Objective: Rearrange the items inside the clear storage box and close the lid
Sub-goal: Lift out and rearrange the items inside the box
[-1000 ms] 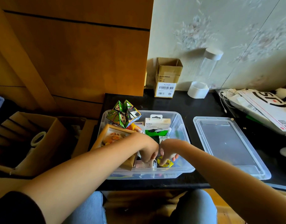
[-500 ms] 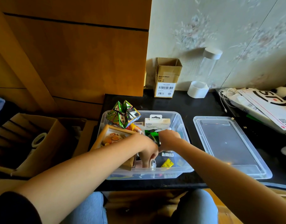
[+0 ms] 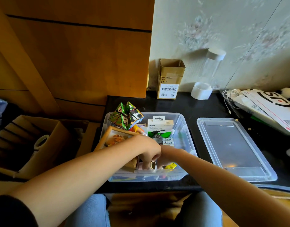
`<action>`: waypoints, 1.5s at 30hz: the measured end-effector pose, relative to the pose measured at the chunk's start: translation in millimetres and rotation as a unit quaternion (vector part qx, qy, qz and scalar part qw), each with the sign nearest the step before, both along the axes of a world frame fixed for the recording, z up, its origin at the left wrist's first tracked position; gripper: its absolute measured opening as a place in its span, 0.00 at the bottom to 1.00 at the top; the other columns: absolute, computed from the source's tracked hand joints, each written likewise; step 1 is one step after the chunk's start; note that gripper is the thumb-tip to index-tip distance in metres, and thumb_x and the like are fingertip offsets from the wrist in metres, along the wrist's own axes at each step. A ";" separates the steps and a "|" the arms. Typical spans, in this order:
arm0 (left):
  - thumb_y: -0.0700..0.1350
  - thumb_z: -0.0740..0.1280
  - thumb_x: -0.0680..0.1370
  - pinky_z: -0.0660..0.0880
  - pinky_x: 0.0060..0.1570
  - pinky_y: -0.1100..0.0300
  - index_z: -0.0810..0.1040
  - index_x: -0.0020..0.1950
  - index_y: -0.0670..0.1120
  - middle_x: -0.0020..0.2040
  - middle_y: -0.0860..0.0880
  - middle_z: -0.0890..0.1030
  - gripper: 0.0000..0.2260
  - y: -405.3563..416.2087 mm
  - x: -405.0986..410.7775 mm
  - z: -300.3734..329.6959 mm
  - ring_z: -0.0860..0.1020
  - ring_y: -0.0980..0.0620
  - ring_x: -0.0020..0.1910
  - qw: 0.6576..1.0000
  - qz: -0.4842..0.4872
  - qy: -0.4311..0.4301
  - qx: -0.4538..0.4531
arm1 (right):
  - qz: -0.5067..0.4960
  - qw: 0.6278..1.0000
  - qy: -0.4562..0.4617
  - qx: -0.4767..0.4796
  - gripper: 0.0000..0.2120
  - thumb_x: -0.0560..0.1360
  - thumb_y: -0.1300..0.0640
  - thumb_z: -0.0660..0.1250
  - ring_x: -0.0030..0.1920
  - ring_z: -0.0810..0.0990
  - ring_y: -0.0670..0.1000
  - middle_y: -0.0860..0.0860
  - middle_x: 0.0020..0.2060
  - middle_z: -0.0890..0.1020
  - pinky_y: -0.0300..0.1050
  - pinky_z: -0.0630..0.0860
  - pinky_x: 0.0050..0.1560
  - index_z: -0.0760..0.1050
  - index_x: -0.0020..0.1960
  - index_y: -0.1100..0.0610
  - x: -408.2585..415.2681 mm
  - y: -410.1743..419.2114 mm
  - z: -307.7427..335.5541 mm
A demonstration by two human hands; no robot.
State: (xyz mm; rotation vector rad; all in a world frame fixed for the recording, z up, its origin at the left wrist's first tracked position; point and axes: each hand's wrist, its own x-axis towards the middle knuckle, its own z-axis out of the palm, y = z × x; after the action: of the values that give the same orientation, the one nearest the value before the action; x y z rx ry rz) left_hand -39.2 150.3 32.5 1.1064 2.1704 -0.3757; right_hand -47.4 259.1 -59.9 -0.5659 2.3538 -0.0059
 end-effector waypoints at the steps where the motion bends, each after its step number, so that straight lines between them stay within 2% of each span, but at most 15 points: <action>1: 0.45 0.73 0.70 0.69 0.38 0.57 0.77 0.55 0.42 0.48 0.47 0.79 0.15 0.1 -0.4 -0.6 0.74 0.48 0.43 1.000 0.006 -0.007 -0.004 | 0.030 0.999 -0.005 0.024 0.03 0.71 0.59 0.67 0.38 0.70 0.52 0.53 0.35 0.77 0.43 0.68 0.39 0.76 0.44 0.58 1.2 -2.6 1.8; 3: 0.45 0.73 0.70 0.69 0.37 0.57 0.78 0.55 0.41 0.48 0.46 0.80 0.16 0.7 -0.2 -0.8 0.74 0.47 0.42 1.000 0.013 -0.014 -0.016 | 0.087 0.994 -0.009 0.063 0.08 0.73 0.60 0.63 0.41 0.68 0.52 0.56 0.41 0.78 0.43 0.65 0.41 0.76 0.51 0.61 3.0 -4.7 6.1; 5: 0.45 0.73 0.71 0.68 0.35 0.59 0.77 0.55 0.42 0.41 0.49 0.77 0.15 0.4 0.5 0.9 0.73 0.48 0.41 0.999 0.020 -0.022 -0.014 | 0.129 0.988 0.011 0.089 0.12 0.74 0.57 0.64 0.43 0.69 0.53 0.55 0.46 0.79 0.43 0.65 0.42 0.77 0.55 0.60 1.7 -2.2 13.2; 8: 0.43 0.72 0.72 0.66 0.32 0.60 0.76 0.57 0.44 0.35 0.54 0.72 0.15 -0.1 -0.2 2.4 0.72 0.49 0.41 0.998 0.030 -0.048 0.007 | 0.097 0.986 0.072 0.113 0.13 0.72 0.54 0.69 0.43 0.73 0.53 0.54 0.47 0.80 0.44 0.70 0.41 0.77 0.53 0.59 -5.8 12.4 19.9; 11: 0.43 0.71 0.73 0.68 0.37 0.60 0.77 0.58 0.43 0.37 0.52 0.74 0.15 0.0 0.3 1.5 0.73 0.49 0.43 0.998 0.029 -0.056 0.010 | 0.064 0.981 0.109 0.147 0.14 0.73 0.52 0.69 0.44 0.76 0.54 0.53 0.44 0.78 0.44 0.70 0.39 0.77 0.55 0.59 -8.0 26.0 19.5; 13: 0.44 0.71 0.73 0.68 0.40 0.58 0.77 0.59 0.43 0.38 0.51 0.74 0.15 -0.2 0.4 0.8 0.73 0.49 0.43 0.998 0.029 -0.058 0.007 | 0.050 0.978 0.131 0.154 0.13 0.74 0.53 0.68 0.48 0.79 0.55 0.54 0.47 0.80 0.44 0.71 0.39 0.77 0.55 0.59 -5.3 27.6 16.3; 16: 0.44 0.70 0.74 0.69 0.40 0.58 0.77 0.59 0.43 0.44 0.49 0.76 0.15 -1.8 0.4 0.4 0.73 0.49 0.43 0.998 0.024 -0.058 0.012 | 0.040 0.971 0.167 0.169 0.11 0.74 0.63 0.65 0.51 0.79 0.56 0.55 0.51 0.79 0.44 0.71 0.41 0.76 0.56 0.59 -2.4 26.3 12.6; 21: 0.45 0.70 0.73 0.69 0.39 0.57 0.78 0.57 0.43 0.44 0.49 0.77 0.14 -2.6 0.2 -1.7 0.74 0.49 0.43 0.998 0.027 -0.052 0.008 | 0.068 0.993 0.003 0.094 0.14 0.70 0.61 0.70 0.47 0.76 0.54 0.52 0.52 0.79 0.39 0.67 0.37 0.79 0.55 0.50 -3.7 29.7 20.5; 26: 0.45 0.71 0.72 0.69 0.38 0.58 0.78 0.56 0.44 0.43 0.49 0.77 0.13 -3.1 -0.4 -2.2 0.74 0.48 0.41 0.999 0.019 -0.043 0.009 | 0.086 0.988 0.019 0.125 0.13 0.75 0.63 0.62 0.51 0.77 0.56 0.54 0.53 0.79 0.43 0.68 0.38 0.77 0.58 0.55 7.7 26.1 9.1; 31: 0.45 0.71 0.73 0.68 0.36 0.59 0.77 0.56 0.44 0.42 0.49 0.76 0.13 -3.8 -1.2 -4.0 0.74 0.49 0.42 0.999 0.018 -0.041 0.013 | 0.023 0.994 -0.010 0.111 0.16 0.74 0.52 0.67 0.43 0.73 0.52 0.56 0.46 0.80 0.44 0.73 0.45 0.77 0.56 0.61 -2.5 25.4 27.5; 33: 0.45 0.70 0.73 0.69 0.38 0.58 0.77 0.57 0.43 0.45 0.48 0.77 0.14 -3.4 -2.3 -4.4 0.74 0.49 0.43 0.999 0.017 -0.050 0.012 | -0.029 0.997 0.005 0.076 0.20 0.74 0.47 0.66 0.39 0.72 0.51 0.57 0.41 0.80 0.40 0.72 0.42 0.79 0.53 0.64 -11.1 24.3 36.3; 37: 0.46 0.70 0.73 0.69 0.40 0.58 0.76 0.60 0.45 0.49 0.47 0.78 0.16 -3.8 -2.2 -5.1 0.73 0.49 0.44 0.999 0.010 -0.046 0.012 | -0.111 0.992 0.056 -0.012 0.14 0.78 0.57 0.60 0.30 0.77 0.47 0.57 0.41 0.84 0.35 0.73 0.36 0.78 0.54 0.64 -20.1 12.8 37.8; 40: 0.46 0.70 0.73 0.67 0.38 0.59 0.76 0.60 0.45 0.43 0.50 0.75 0.16 -4.1 -2.2 -5.3 0.73 0.50 0.43 0.999 0.007 -0.040 0.015 | -0.089 0.990 0.110 0.018 0.12 0.76 0.58 0.63 0.44 0.81 0.54 0.58 0.49 0.83 0.41 0.76 0.43 0.78 0.57 0.60 -18.0 15.6 36.8; 42: 0.46 0.70 0.73 0.67 0.37 0.59 0.76 0.60 0.45 0.39 0.52 0.74 0.16 -4.0 -2.7 -6.4 0.73 0.50 0.43 0.999 0.010 -0.038 0.016 | -0.047 0.991 0.116 0.053 0.17 0.73 0.57 0.68 0.51 0.79 0.56 0.56 0.52 0.81 0.44 0.76 0.49 0.75 0.61 0.55 -12.8 20.6 30.3; 45: 0.47 0.70 0.74 0.67 0.36 0.60 0.76 0.61 0.46 0.42 0.51 0.73 0.16 -3.9 -2.6 -7.0 0.72 0.50 0.43 0.999 0.006 -0.029 0.016 | -0.014 0.995 0.095 0.030 0.18 0.70 0.56 0.73 0.54 0.77 0.55 0.50 0.55 0.80 0.42 0.73 0.46 0.77 0.59 0.50 -6.3 26.3 18.4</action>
State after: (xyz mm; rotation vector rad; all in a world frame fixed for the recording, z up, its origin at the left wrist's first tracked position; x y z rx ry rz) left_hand -41.9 146.4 25.5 1.1085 2.1375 -0.3006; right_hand -53.7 285.4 -41.5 -0.5233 2.5380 0.1104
